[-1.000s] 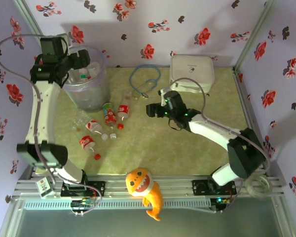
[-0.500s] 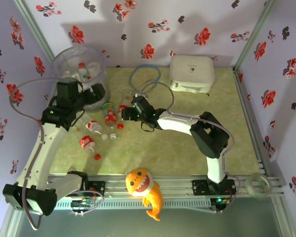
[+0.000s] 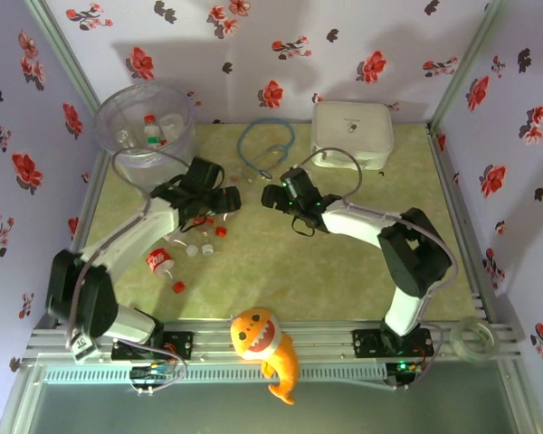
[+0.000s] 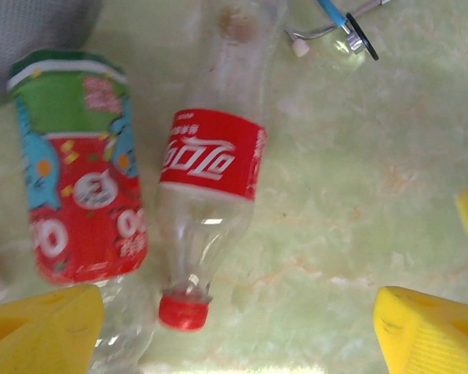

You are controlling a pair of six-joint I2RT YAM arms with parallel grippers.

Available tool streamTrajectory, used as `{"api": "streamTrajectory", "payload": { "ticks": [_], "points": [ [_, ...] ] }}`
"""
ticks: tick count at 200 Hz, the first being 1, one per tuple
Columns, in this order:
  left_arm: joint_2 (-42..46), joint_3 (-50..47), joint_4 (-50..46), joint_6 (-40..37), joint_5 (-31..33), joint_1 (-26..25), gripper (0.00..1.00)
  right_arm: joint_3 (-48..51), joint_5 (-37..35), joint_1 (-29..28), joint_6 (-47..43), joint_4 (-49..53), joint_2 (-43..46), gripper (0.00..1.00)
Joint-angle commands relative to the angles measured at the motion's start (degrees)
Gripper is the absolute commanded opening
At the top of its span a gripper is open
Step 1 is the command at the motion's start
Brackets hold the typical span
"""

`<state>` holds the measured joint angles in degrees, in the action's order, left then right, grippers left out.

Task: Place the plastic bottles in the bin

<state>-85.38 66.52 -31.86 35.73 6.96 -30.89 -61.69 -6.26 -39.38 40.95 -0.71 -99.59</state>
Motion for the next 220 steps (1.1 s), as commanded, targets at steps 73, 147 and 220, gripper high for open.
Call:
{"api": "streamTrajectory", "payload": {
  "ticks": [73,147,220],
  "points": [
    [-19.81,14.83,-4.21,-7.96,3.06,0.44,0.88,11.51,-1.19,6.12,-6.52,6.01,17.32,0.93],
    [-29.01,18.70,-3.64,-8.70,0.34,2.32,0.92,14.11,-0.77,9.57,-9.33,8.14,22.55,0.98],
    [-35.45,21.45,-4.01,-9.30,0.25,2.49,0.76,15.59,-0.24,10.70,-9.07,7.61,23.73,0.98]
  ]
}}
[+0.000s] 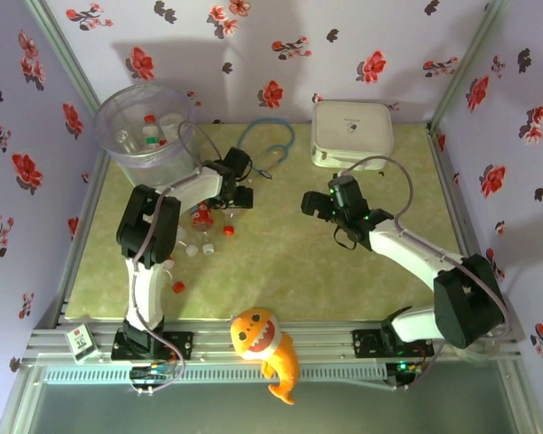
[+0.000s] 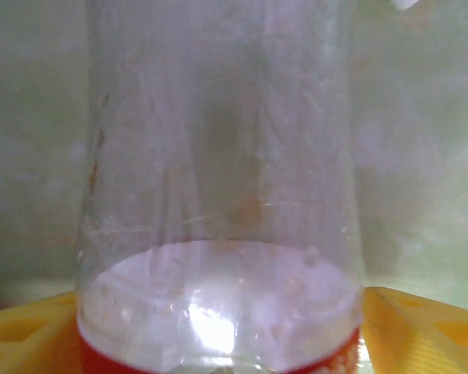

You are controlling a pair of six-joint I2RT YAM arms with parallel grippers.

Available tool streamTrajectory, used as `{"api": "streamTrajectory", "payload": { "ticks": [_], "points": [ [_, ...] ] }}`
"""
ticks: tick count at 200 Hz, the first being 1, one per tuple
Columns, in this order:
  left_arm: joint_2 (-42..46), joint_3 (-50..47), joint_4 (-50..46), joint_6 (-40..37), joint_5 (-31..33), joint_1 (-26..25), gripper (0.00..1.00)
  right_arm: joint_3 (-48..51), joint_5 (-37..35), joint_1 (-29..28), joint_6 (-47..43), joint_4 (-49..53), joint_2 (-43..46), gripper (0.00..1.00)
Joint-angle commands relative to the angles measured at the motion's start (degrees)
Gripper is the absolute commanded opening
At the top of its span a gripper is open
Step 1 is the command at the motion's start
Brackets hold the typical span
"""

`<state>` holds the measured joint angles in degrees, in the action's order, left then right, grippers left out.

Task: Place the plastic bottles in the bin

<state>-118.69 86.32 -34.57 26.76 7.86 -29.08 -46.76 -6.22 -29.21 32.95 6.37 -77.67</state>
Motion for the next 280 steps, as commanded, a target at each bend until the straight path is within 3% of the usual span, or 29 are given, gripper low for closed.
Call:
{"api": "streamTrajectory", "payload": {
  "ticks": [1,45,132,163,198,228,280],
  "points": [
    [-2.19,1.65,-1.34,-0.33,-0.65,0.69,0.76,0.64,-0.28,0.55,-1.10,0.55,1.82,0.98],
    [0.06,1.48,-1.53,-0.05,-0.65,0.52,0.59,1.04,-0.37,0.82,-1.11,0.69,2.40,0.98],
    [19.58,11.85,-9.20,-5.20,-2.19,-1.03,0.47,1.04,-0.20,0.91,-1.14,0.22,2.08,0.98],
    [24.17,21.55,-13.04,-9.46,-3.65,3.71,0.40,1.24,-0.11,1.00,-1.22,-0.04,2.11,0.98],
    [23.63,30.62,-13.37,-11.69,-3.74,13.22,0.31,1.50,0.24,0.95,-1.16,-0.37,2.17,0.98],
    [21.55,30.11,-6.58,-9.50,-5.12,21.01,0.19,1.37,0.20,0.95,-1.61,0.41,3.01,0.98],
    [17.35,24.28,8.22,-6.39,-4.75,25.54,0.06,1.24,-0.76,1.08,-3.07,2.93,5.13,0.98]
  ]
}}
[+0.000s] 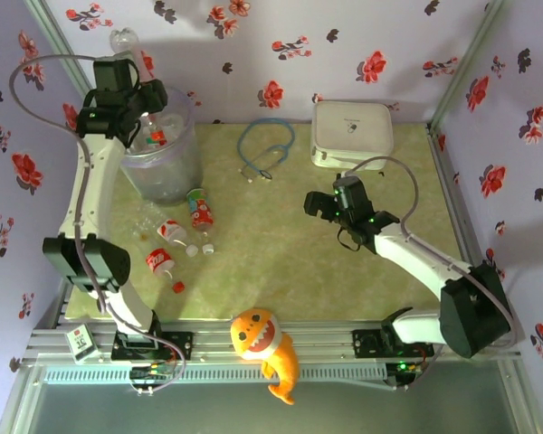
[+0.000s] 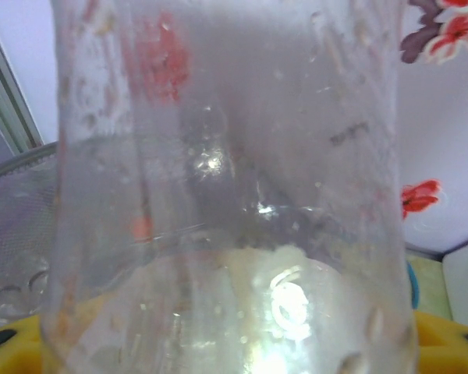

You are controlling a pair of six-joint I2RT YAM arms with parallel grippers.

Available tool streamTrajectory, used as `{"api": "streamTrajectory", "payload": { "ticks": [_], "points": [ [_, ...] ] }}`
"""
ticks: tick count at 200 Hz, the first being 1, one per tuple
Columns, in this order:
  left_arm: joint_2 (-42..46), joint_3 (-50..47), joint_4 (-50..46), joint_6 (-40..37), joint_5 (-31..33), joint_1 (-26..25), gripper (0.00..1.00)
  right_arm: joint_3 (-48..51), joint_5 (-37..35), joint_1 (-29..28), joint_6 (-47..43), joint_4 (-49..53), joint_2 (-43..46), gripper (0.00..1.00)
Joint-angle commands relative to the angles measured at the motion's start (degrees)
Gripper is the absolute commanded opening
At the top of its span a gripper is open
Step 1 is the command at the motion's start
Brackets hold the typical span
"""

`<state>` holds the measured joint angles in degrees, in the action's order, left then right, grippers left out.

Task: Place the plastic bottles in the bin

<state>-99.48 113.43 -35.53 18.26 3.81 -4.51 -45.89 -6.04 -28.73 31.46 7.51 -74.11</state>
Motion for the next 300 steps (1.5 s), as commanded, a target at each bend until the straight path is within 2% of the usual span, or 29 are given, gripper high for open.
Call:
{"api": "streamTrajectory", "payload": {
  "ticks": [1,24,70,98,113,136,145,160,181,223,273,300],
  "points": [
    [-1.90,-2.93,9.52,2.21,-0.68,0.98,0.06,0.36,-0.96,0.60,-1.58,1.85,1.63,0.98],
    [-3.23,-6.10,15.05,3.38,-0.22,1.17,0.04,0.62,-1.22,0.61,-1.64,2.16,2.04,0.98],
    [-5.22,-10.63,18.88,4.93,0.65,1.12,0.03,0.71,-1.12,0.58,-1.77,1.94,1.32,0.99],
    [-5.20,-14.57,20.89,5.33,0.44,1.09,0.08,0.71,-1.08,0.67,-2.07,1.72,0.75,0.99],
    [-4.98,-16.62,22.02,5.73,-0.57,1.00,0.20,0.71,-1.09,0.68,-2.08,1.43,0.30,0.99],
    [-4.65,-18.55,22.94,5.27,-1.53,1.00,0.64,0.71,-0.71,0.67,-1.90,1.04,-0.34,0.99],
    [-4.50,-18.60,22.98,4.77,-1.96,1.00,0.77,0.71,-0.68,0.69,-1.86,1.02,-0.43,0.99],
    [-4.15,-17.88,22.30,3.58,-1.99,1.09,0.89,0.71,-0.77,0.69,-2.01,1.11,-0.59,0.99],
    [-3.47,-15.77,20.00,2.18,-0.97,1.48,0.97,0.71,-0.90,0.69,-2.15,1.19,-0.69,0.99],
    [-2.43,-10.71,13.56,-0.91,5.83,2.81,0.96,0.84,-0.72,0.69,-1.93,0.97,-1.09,0.99],
    [-5.94,-6.58,5.44,-4.33,8.57,4.06,0.77,1.05,0.31,0.64,-1.54,-0.11,-2.49,0.99],
    [-5.17,-8.98,5.28,-4.24,11.42,4.07,0.60,1.06,0.45,0.69,-1.40,-0.25,-2.71,0.99]
  ]
}}
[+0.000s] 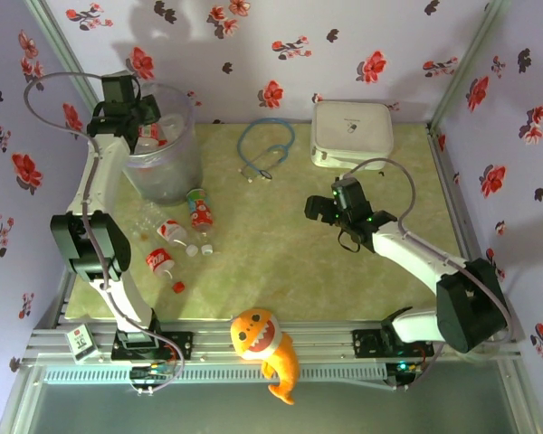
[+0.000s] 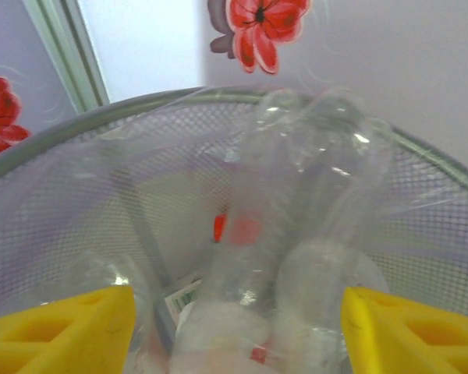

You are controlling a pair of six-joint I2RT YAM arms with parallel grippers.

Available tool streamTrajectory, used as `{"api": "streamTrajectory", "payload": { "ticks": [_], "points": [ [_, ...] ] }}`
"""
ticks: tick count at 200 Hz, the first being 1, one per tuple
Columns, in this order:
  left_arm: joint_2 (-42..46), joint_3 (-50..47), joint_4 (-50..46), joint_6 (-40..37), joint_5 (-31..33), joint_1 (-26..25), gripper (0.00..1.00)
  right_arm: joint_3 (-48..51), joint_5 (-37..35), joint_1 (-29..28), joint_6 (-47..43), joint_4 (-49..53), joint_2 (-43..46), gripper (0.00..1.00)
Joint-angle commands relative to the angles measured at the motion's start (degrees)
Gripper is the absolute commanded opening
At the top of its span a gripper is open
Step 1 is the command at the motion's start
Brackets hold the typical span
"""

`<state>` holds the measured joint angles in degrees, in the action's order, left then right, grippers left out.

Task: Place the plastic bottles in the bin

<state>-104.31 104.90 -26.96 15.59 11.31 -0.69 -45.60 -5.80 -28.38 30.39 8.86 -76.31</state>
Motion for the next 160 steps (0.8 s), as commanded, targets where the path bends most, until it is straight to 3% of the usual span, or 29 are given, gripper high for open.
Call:
{"api": "streamTrajectory", "payload": {
  "ticks": [1,32,61,71,88,106,160],
  "points": [
    [-0.31,-0.56,-3.24,-1.55,4.08,0.25,0.59,0.78,0.20,0.30,-0.33,-1.59,-0.50,0.99],
    [-0.03,-1.89,-5.38,-2.61,8.58,0.42,0.47,0.86,0.18,0.34,-0.43,-1.39,-0.59,0.99],
    [1.08,-3.44,-5.91,-3.11,8.46,0.51,0.46,0.82,0.35,0.27,-0.34,-1.74,-1.06,0.99],
    [1.30,-3.38,-6.34,-2.88,7.99,0.51,0.52,0.70,0.59,0.34,-0.25,-1.83,-1.29,0.99],
    [1.59,-3.21,-5.69,-2.84,4.42,0.47,0.79,0.56,0.83,0.33,-0.07,-2.01,-1.32,0.98],
    [1.05,-1.29,-5.43,-2.31,0.72,0.47,0.93,0.40,0.90,0.34,-0.22,-1.79,-1.33,0.98],
    [-7.58,10.16,-9.32,-1.53,-5.67,0.42,0.94,0.24,0.97,0.30,-0.04,-1.54,-1.21,0.98]
  ]
}}
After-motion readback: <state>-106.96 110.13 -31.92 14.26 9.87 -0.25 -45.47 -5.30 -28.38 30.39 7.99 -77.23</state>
